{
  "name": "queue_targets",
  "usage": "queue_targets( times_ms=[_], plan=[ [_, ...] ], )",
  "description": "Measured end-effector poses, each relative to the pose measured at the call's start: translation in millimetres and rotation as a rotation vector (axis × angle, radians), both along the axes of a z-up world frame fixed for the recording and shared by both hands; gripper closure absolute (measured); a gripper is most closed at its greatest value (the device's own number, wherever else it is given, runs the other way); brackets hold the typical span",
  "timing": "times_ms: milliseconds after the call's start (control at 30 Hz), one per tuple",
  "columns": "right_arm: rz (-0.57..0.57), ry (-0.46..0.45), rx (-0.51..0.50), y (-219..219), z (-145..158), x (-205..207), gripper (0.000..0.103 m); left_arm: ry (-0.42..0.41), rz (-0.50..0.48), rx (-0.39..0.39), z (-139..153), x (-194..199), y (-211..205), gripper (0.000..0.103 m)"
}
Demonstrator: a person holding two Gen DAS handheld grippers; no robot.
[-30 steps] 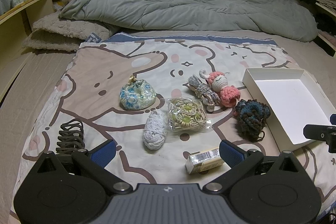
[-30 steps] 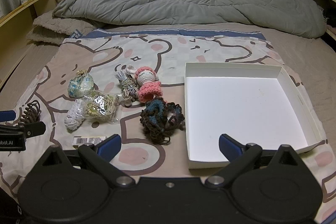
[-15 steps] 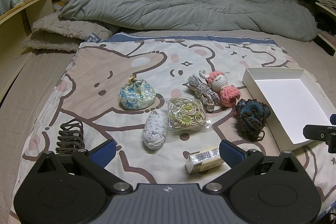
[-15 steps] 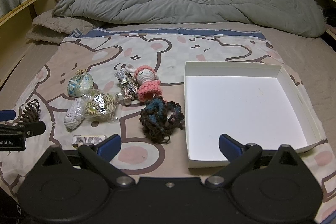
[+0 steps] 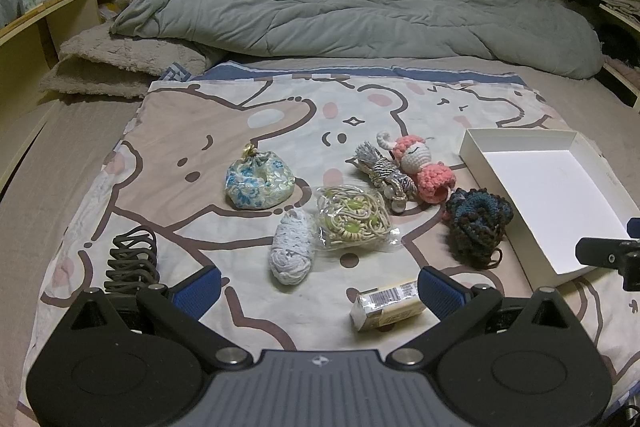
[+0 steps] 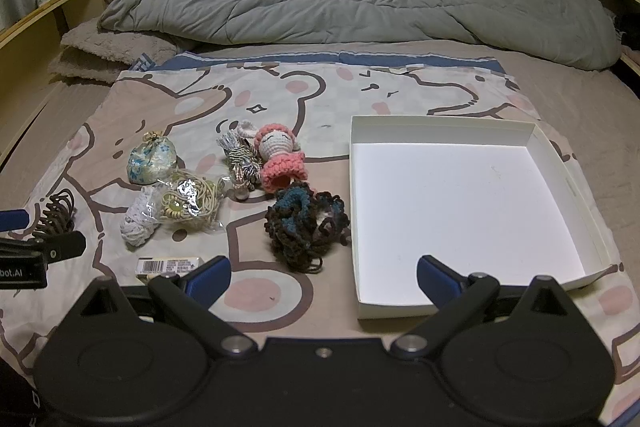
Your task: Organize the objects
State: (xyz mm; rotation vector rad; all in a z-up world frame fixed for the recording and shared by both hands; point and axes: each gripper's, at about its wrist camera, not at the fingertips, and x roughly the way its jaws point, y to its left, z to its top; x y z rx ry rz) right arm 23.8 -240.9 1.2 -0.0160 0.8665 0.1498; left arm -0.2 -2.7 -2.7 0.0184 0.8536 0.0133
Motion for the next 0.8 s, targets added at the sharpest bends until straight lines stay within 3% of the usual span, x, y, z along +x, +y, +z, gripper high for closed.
queue_targets(
  times_ms=[800],
  plan=[
    [0.0, 0.004, -0.002, 0.5, -0.1, -0.9, 0.003, -0.004, 0.0, 0.004, 1.3, -1.1, 2.8, 0.0]
  ],
)
